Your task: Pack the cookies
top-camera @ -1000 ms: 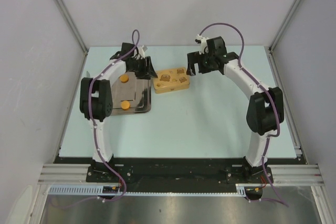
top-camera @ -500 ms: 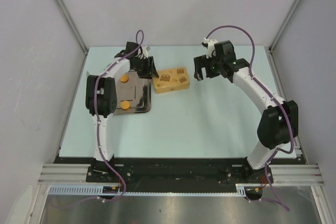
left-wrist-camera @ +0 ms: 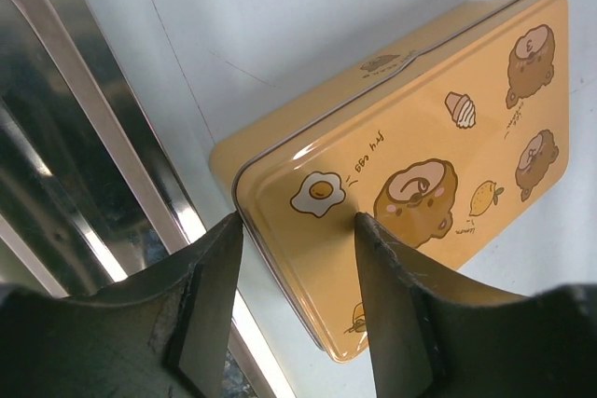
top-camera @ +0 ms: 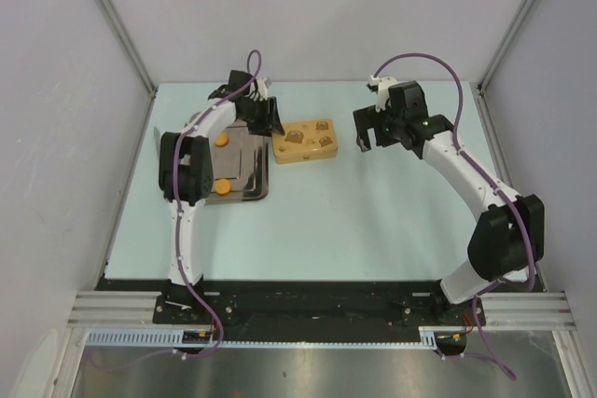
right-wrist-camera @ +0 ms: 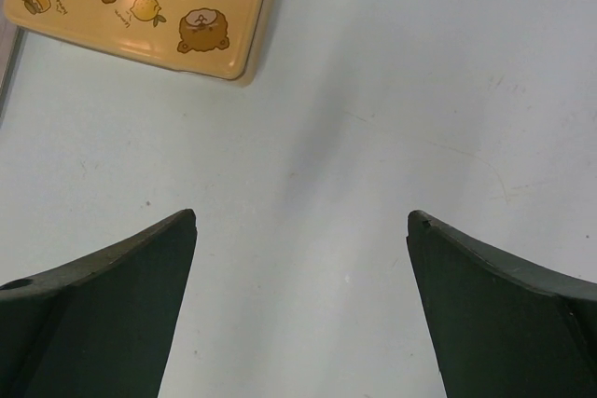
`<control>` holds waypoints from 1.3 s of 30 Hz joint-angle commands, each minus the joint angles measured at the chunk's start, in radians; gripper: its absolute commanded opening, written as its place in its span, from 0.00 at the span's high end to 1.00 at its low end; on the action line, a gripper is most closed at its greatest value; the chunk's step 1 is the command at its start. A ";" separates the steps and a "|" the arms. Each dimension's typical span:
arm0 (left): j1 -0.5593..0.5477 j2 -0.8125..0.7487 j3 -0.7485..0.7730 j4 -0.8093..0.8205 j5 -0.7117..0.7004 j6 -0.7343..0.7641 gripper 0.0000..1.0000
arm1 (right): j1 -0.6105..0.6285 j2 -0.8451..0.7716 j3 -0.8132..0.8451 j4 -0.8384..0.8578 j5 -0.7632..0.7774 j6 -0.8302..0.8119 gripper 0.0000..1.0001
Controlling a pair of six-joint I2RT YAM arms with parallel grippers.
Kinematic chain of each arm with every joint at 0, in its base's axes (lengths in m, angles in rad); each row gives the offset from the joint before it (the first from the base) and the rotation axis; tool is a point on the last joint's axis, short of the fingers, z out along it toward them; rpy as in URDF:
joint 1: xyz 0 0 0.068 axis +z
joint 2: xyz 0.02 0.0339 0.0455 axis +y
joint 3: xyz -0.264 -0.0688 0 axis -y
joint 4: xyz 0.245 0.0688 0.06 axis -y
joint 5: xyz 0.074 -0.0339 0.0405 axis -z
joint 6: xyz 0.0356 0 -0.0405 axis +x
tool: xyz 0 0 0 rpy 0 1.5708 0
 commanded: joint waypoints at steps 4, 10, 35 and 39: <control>-0.012 -0.032 0.024 0.035 -0.056 0.052 0.44 | -0.003 -0.113 -0.066 0.073 0.100 -0.022 0.00; -0.012 -0.128 -0.045 0.075 -0.085 0.078 0.43 | -0.006 -0.163 -0.112 0.113 0.185 -0.024 0.00; 0.004 -0.940 -0.703 0.421 -0.531 0.284 0.00 | -0.146 -0.207 -0.133 0.260 0.195 0.022 0.00; 0.021 -1.072 -0.823 0.506 -0.611 0.322 0.00 | -0.150 -0.214 -0.133 0.274 0.223 0.039 0.00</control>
